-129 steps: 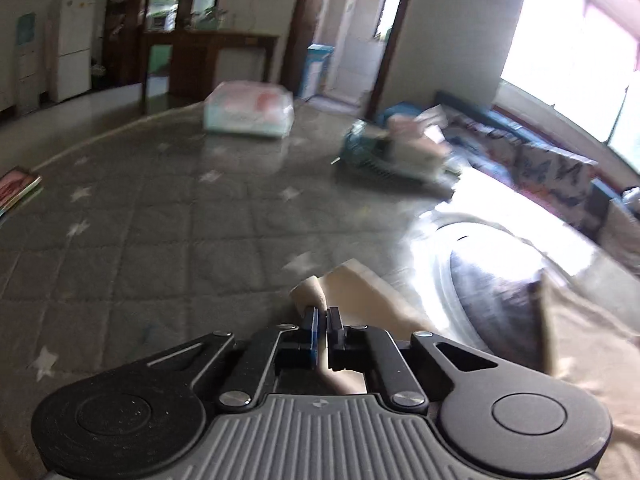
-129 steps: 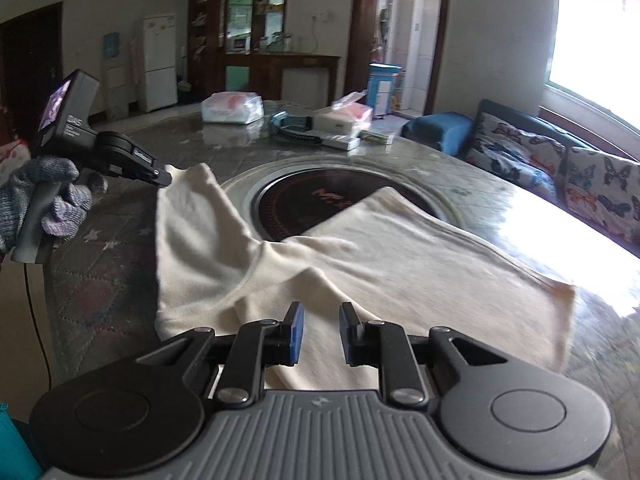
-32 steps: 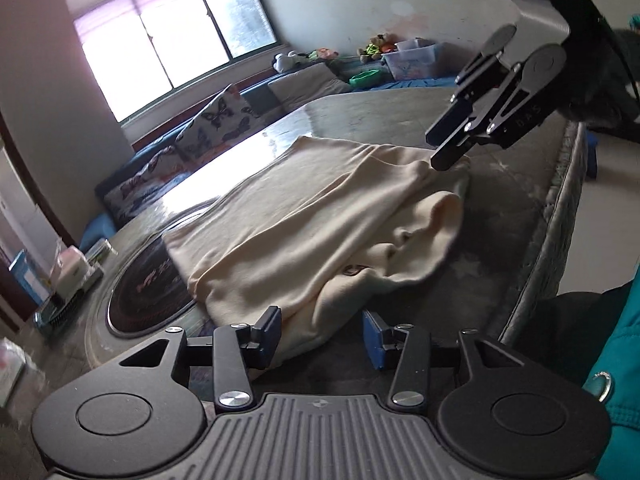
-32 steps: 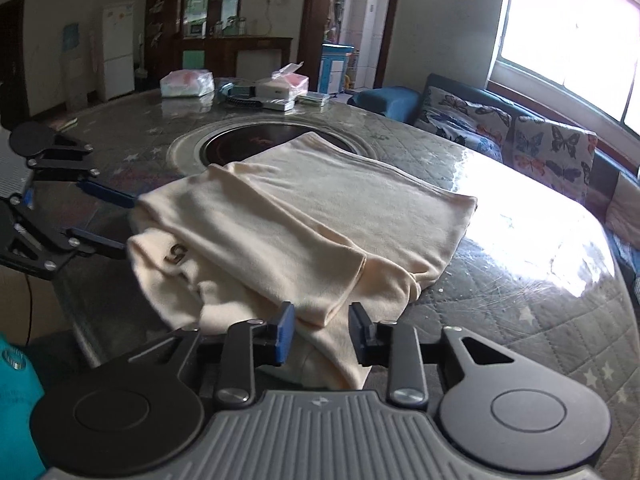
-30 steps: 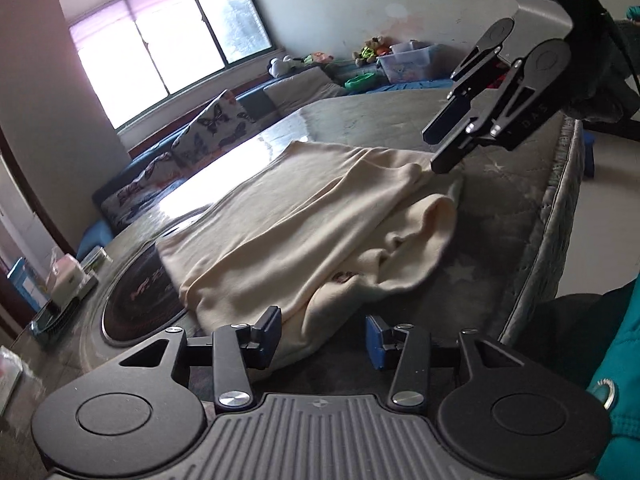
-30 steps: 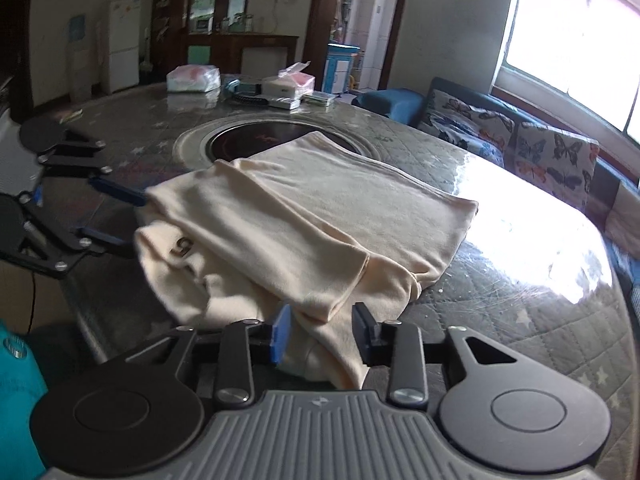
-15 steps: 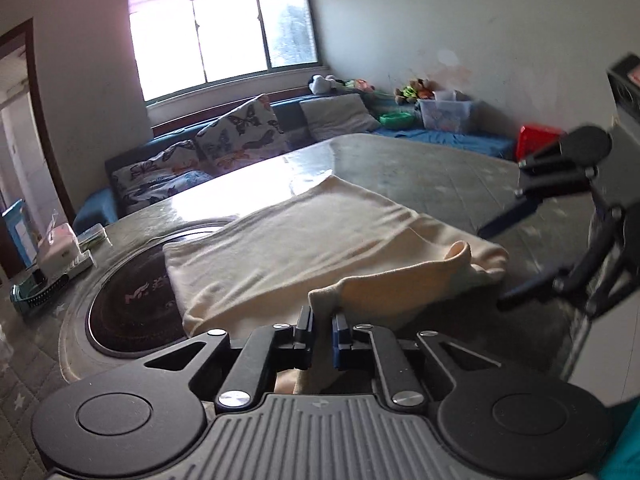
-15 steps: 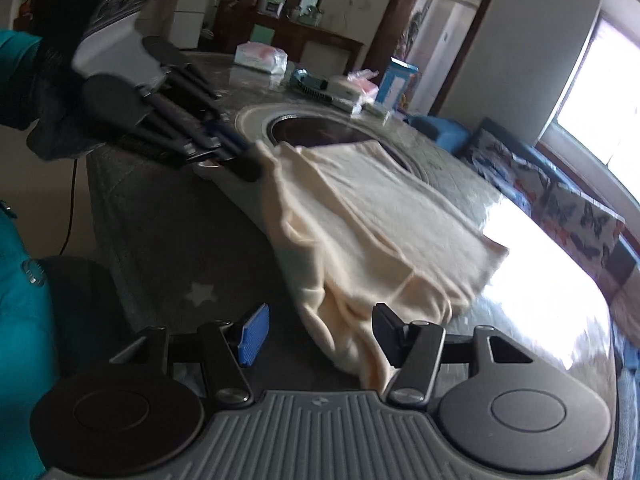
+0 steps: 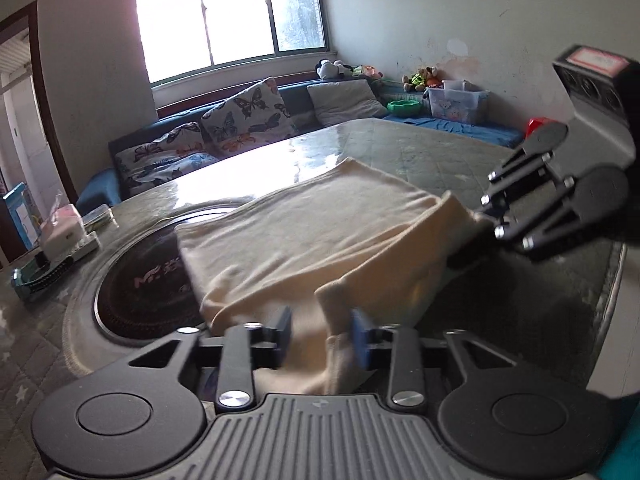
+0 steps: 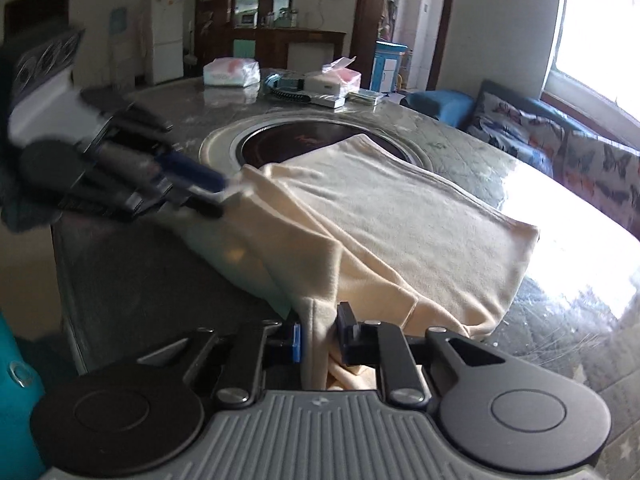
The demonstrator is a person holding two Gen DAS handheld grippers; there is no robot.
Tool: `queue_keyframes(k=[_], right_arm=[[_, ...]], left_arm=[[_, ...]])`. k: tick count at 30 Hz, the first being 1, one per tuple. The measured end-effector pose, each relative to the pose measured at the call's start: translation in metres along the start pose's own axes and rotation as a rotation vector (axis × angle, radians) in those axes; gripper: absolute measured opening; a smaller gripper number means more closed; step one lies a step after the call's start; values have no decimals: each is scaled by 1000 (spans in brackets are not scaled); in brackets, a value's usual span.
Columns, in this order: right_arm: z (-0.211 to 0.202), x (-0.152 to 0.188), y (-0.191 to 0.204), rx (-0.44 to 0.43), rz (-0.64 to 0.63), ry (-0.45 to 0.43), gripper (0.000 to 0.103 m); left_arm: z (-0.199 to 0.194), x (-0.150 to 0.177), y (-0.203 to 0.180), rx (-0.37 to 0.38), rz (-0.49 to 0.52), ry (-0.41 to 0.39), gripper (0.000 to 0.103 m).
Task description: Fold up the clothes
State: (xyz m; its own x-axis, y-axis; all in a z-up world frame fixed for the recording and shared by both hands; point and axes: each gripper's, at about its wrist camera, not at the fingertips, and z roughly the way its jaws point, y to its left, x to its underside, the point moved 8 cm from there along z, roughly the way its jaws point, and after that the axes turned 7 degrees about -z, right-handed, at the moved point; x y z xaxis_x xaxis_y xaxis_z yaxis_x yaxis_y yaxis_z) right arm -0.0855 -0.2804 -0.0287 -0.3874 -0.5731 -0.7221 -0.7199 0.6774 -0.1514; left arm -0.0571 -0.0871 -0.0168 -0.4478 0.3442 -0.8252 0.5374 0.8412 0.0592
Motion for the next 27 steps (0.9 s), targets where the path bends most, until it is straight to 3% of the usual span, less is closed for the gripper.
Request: queue_keyframes(k=[7, 8, 9, 10, 14, 20, 24, 27], right_arm=[[0, -3, -9, -4, 66, -14, 13], [-1, -4, -9, -1, 70, -18, 13], [-1, -4, -9, 3, 74, -21, 13], [-2, -5, -9, 7, 77, -25, 11], [-7, -7, -6, 31, 78, -44, 9], [-36, -8, 5, 34, 57, -73, 9], [-69, -3, 26, -14, 38, -61, 9], [-85, 4, 38, -44, 49, -38, 9]], left_arm=[[-7, 27, -16, -52, 183, 12, 41], [-4, 30, -17, -68, 209, 15, 38], [-2, 32, -16, -78, 216, 18, 23], [-1, 32, -14, -85, 215, 22, 17], [-11, 23, -14, -79, 185, -18, 8], [-50, 11, -21, -14, 155, -57, 7], [-84, 18, -37, 80, 170, -43, 7], [-90, 19, -40, 104, 138, -36, 7]])
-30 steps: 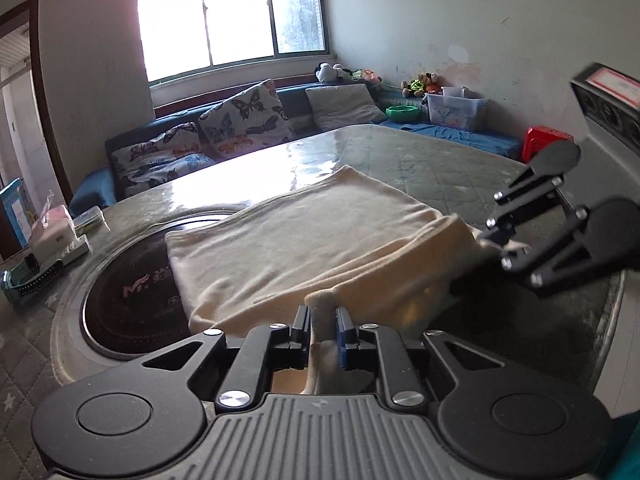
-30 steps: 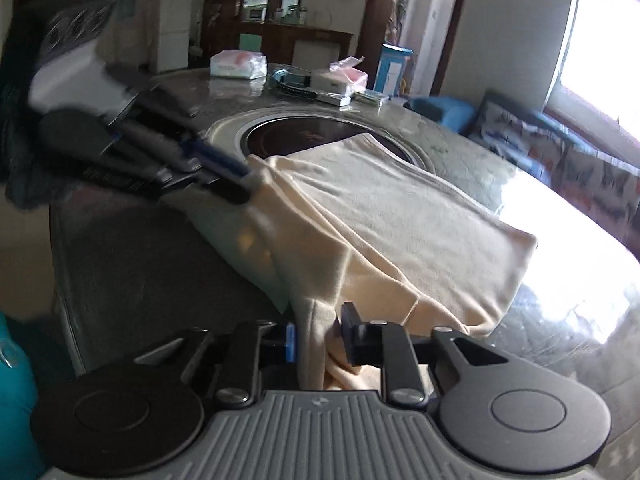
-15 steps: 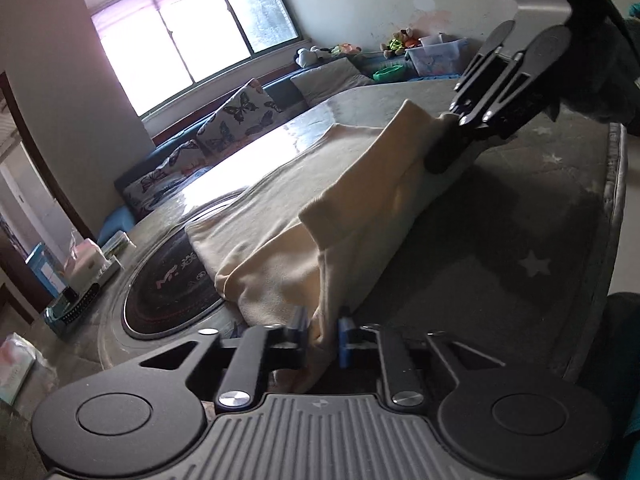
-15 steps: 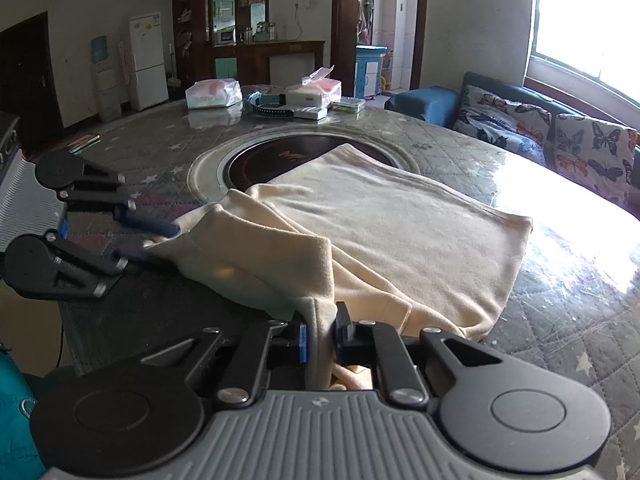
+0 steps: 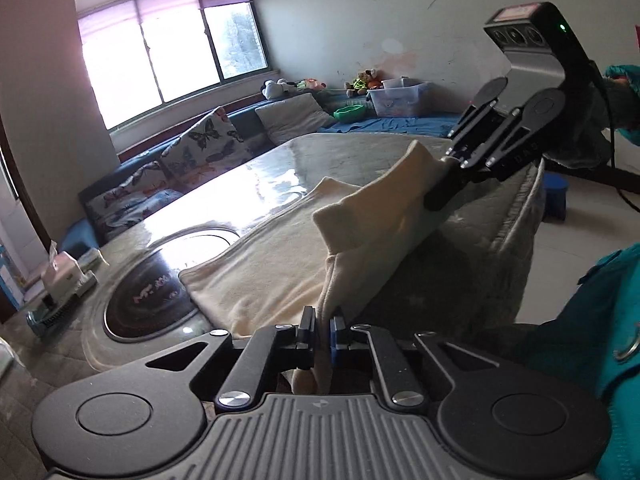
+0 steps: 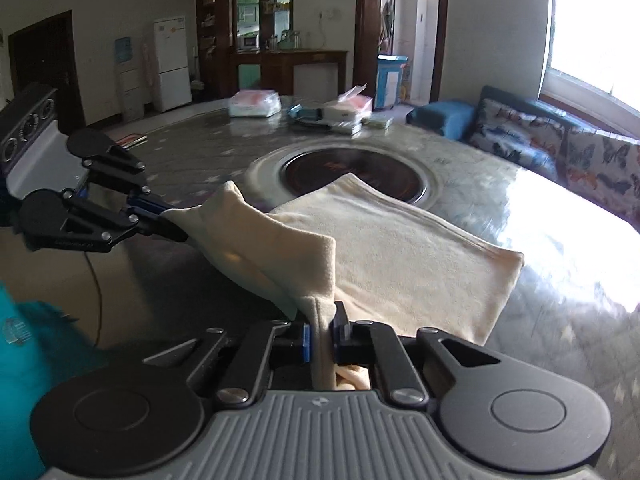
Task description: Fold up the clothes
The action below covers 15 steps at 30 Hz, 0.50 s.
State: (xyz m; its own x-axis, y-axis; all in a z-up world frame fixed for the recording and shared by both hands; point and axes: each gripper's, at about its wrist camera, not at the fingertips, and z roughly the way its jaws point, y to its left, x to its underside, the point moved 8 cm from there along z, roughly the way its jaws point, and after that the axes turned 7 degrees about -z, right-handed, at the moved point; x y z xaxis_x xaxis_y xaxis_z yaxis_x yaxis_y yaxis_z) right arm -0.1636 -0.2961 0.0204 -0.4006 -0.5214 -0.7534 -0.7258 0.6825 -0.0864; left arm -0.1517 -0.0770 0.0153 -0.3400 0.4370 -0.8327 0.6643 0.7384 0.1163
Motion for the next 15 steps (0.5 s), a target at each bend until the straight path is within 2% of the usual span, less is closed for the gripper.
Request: queue_keyframes(k=[3, 6, 10, 15], right_arm=[[-3, 1, 5, -5, -5, 19, 8], [0, -8, -5, 9, 13, 9, 8], [12, -30, -33, 37, 17, -7, 8], [42, -54, -79, 71, 40, -1, 8]], left_arm=[[7, -10, 8, -19, -43, -21, 7], [20, -26, 25, -51, -80, -50, 8], [48, -53, 53, -112, -96, -79, 8], [106, -74, 88, -173, -159, -46, 8]])
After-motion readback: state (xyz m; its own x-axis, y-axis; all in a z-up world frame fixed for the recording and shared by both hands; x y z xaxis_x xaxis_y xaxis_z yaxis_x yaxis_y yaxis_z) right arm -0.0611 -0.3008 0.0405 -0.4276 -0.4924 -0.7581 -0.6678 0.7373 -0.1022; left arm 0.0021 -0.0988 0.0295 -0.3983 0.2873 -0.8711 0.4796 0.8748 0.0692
